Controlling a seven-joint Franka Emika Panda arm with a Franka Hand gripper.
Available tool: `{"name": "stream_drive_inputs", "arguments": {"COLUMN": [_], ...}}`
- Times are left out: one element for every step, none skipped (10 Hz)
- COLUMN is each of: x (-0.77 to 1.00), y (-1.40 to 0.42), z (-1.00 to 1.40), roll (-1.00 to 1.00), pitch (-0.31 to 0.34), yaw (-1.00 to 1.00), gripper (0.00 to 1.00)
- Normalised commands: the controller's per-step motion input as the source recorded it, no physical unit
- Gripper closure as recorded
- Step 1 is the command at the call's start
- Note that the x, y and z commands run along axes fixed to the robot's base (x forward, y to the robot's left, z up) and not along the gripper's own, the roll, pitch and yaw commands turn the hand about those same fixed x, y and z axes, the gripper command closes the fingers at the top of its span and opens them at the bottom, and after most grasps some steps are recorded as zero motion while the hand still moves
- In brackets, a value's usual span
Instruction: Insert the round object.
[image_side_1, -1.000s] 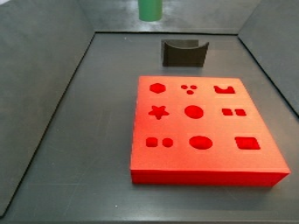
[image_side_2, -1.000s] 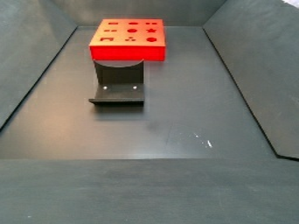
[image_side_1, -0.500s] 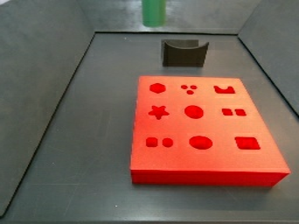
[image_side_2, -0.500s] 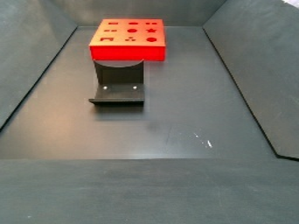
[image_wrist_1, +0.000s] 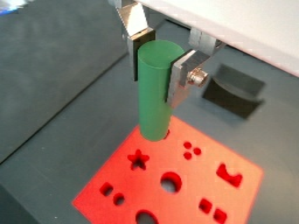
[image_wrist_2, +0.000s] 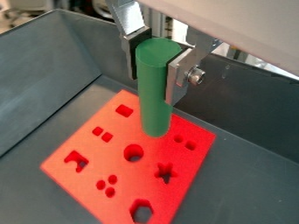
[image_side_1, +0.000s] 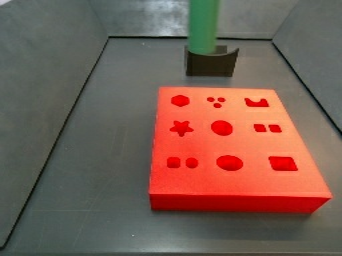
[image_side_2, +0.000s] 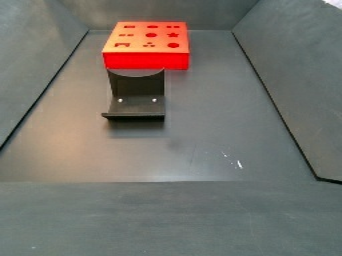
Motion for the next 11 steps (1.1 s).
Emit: {"name": "stream_drive_inputs", "arguments": {"x": [0.81,0.68,0.6,0.56,0.6,0.64,0.4,0.22,0.45,0.67,0.45], "y": [-0.01,0.03,0.02,0.01,0.0,-0.28,-0.25,-0.2,-0.18,-0.14,-0.16], "z": [-0.25,-0.15,-0.17,-0.18,-0.17,-0.13,-0.32,-0.55,-0.58,-0.46,-0.34], "roll": [0.15,0.14,0.14,0.13,0.2,0.27,0.06,0.01,0.09,0.25,0.37], "pitch": [0.081,0.079,0.064,0.056,0.053,0.106,0.0,0.0,0.027,0.113,0.263], "yaw": [0.2,0.51,0.57,0.6,0.52,0.22,-0.08,-0.12,-0.1,-0.04,-0.15], "gripper": [1.0,1.0,1.0,1.0,1.0,1.0,1.0,1.0,1.0,1.0,1.0]}}
